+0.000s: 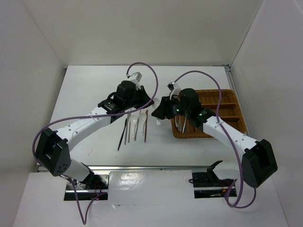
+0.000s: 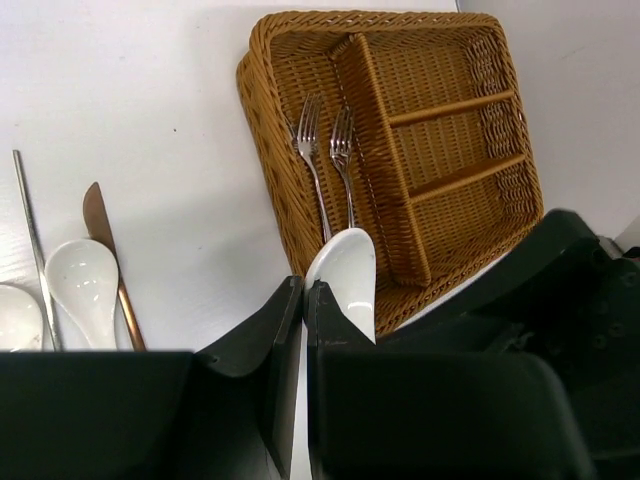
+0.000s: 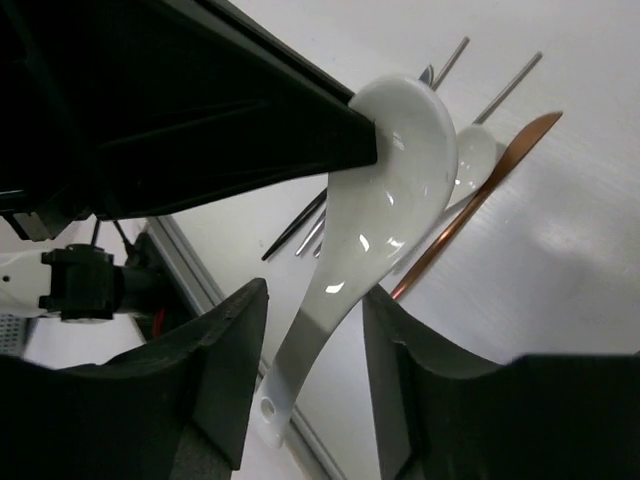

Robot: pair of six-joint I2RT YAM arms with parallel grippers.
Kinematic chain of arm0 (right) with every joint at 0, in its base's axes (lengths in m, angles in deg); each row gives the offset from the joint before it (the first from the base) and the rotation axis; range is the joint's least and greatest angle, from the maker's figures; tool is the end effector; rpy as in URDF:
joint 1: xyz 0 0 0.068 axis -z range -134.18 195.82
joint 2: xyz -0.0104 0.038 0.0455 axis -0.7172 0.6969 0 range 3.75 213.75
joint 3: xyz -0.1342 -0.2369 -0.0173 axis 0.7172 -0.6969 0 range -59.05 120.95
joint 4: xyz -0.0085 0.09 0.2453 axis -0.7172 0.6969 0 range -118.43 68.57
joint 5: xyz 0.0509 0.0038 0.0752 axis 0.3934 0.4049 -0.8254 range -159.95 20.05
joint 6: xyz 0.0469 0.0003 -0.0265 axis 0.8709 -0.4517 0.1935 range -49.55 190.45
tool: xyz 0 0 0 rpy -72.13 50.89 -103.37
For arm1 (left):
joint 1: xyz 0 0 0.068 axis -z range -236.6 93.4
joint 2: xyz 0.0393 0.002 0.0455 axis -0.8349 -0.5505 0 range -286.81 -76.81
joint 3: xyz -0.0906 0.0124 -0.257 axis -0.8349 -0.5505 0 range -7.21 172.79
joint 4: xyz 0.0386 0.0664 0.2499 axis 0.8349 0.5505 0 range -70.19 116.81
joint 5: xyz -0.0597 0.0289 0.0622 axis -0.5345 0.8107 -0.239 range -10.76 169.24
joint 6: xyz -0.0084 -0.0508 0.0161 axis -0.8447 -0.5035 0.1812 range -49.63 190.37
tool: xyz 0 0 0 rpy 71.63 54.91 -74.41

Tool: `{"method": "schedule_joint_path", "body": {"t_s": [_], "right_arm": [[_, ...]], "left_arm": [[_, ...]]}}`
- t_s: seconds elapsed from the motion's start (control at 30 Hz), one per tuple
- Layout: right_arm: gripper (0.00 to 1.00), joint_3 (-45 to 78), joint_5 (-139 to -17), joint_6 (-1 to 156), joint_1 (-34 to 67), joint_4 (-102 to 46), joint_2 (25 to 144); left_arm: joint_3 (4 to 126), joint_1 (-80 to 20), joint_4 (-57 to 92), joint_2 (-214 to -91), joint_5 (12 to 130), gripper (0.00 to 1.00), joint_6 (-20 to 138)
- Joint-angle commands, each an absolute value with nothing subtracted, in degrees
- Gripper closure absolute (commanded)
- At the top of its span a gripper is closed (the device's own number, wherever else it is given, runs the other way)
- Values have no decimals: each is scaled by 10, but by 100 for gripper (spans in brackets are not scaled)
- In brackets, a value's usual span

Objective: Sort the eating utensils into containers

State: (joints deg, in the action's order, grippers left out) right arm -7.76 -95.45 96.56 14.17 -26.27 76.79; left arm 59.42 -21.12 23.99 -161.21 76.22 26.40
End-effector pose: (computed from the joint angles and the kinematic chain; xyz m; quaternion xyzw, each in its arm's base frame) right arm 0.2386 0.1651 0.2880 -0.1597 0.8108 0.4188 0.3764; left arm 0.2817 -0.2033 0.3176 -0.0466 0.8273 -0.3744 0.4162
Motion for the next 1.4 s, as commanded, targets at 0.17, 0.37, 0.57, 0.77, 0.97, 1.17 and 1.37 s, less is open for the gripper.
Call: {"method": "schedule_joint_path", "body": {"t_s": [0.17, 0.37, 0.57, 0.77, 0.97, 1.17, 1.37], "right_arm": [[85, -82, -904, 966, 132, -224, 746], [100, -65, -799, 993, 132, -172, 741], [100, -28, -663, 1010, 137, -101, 752], [100, 0, -629, 988, 239, -79, 796], [100, 42, -631, 1060, 386, -63, 869], [100, 85, -534, 1231, 406, -23, 937], [100, 140, -473, 1412, 417, 47, 1007]], "left_arm": [[574, -199, 205, -1564, 796, 86, 239], [599, -199, 270, -1570, 798, 49, 276], [605, -199, 337, -1556, 869, 14, 305], [596, -242, 379, -1538, 888, 6, 332], [563, -313, 379, -1538, 859, 5, 332], [563, -353, 374, -1565, 854, 5, 327], [556, -396, 362, -1578, 843, 5, 321]]}}
